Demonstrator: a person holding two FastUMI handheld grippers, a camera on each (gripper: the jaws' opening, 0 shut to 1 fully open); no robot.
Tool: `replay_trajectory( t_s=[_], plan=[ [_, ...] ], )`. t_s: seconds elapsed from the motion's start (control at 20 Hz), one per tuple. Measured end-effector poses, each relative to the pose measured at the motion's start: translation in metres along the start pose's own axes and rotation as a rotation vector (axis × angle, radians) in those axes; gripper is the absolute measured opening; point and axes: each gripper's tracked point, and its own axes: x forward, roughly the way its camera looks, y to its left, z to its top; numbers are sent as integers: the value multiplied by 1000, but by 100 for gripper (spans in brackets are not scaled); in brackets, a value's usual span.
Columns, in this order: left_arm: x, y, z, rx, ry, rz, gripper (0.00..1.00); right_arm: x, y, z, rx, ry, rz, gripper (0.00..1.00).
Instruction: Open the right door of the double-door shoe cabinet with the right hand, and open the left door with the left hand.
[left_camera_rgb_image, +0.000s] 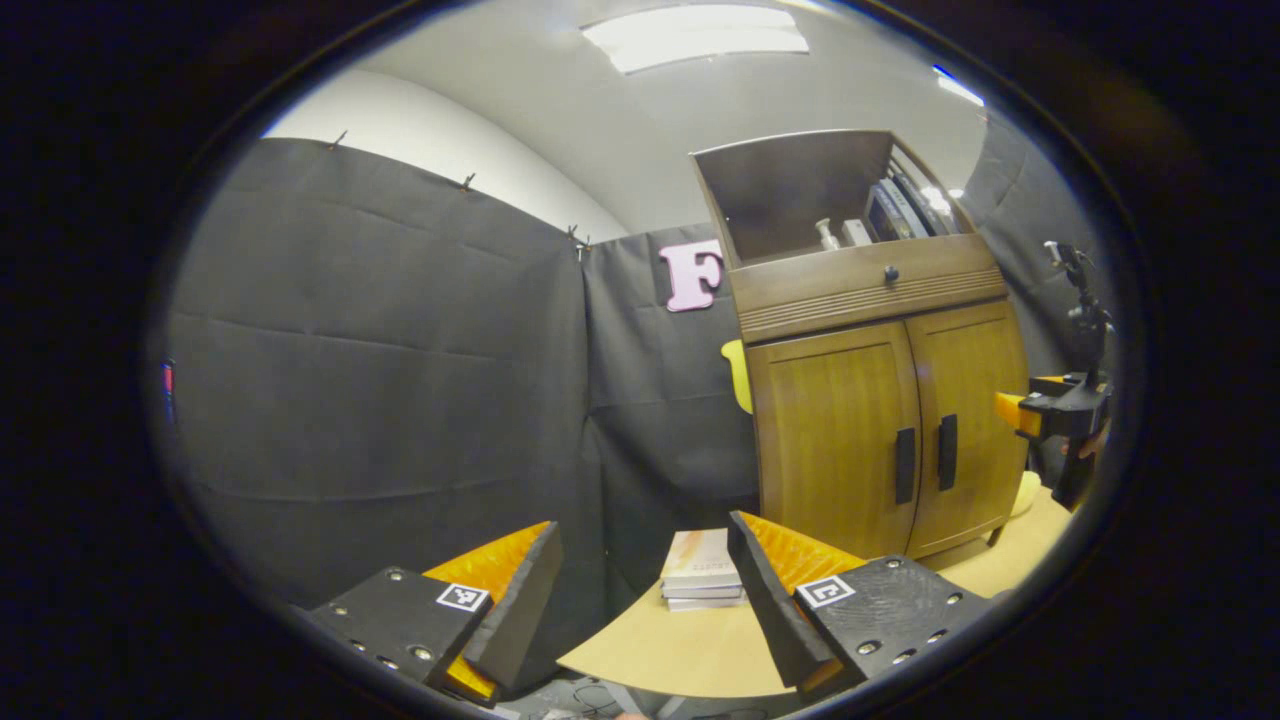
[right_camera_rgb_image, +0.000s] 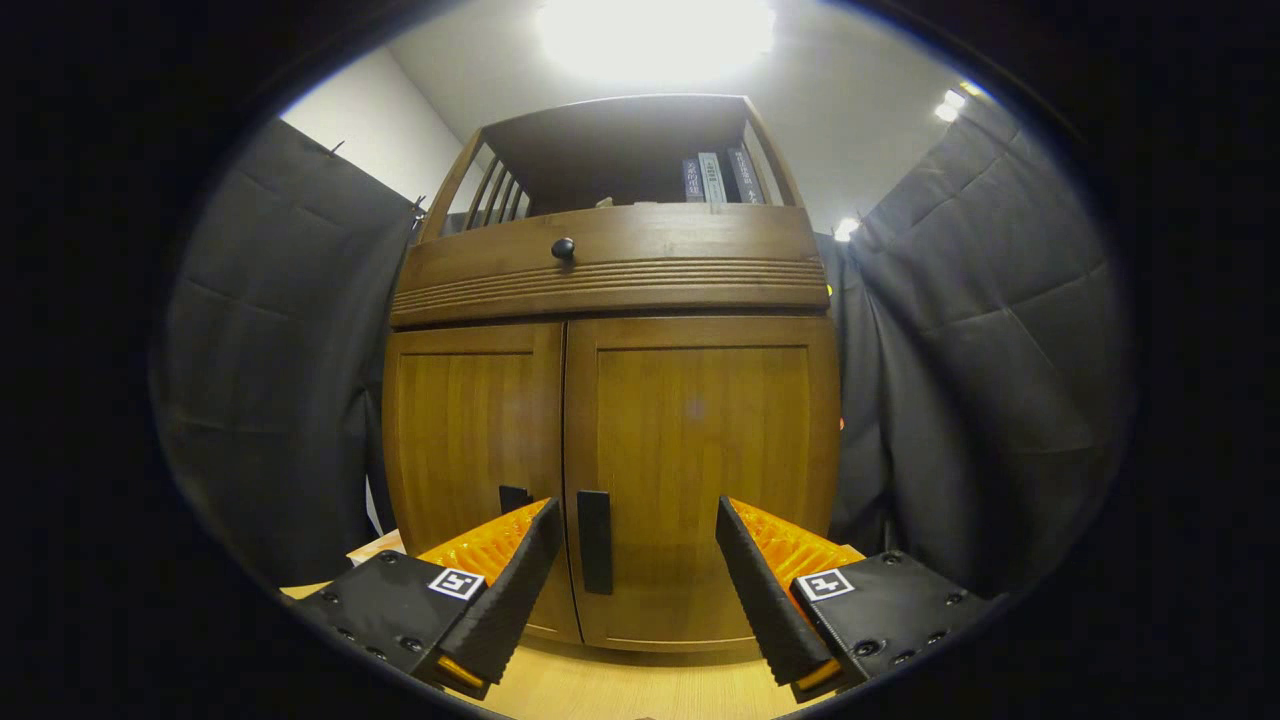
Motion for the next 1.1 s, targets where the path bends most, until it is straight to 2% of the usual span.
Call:
replay_trajectory(
  t_s=[0.9, 1.05, 1.1],
  plan=[
    [-38, 53, -9, 26, 32, 158, 98, 104, 30, -77, 8, 162, 44, 97],
    [-44, 59, -8, 32, 36, 175, 98, 119, 32, -88, 10, 187, 36, 93],
    [-48, 60, -8, 34, 37, 180, 98, 123, 31, -92, 14, 194, 31, 87]
  ],
)
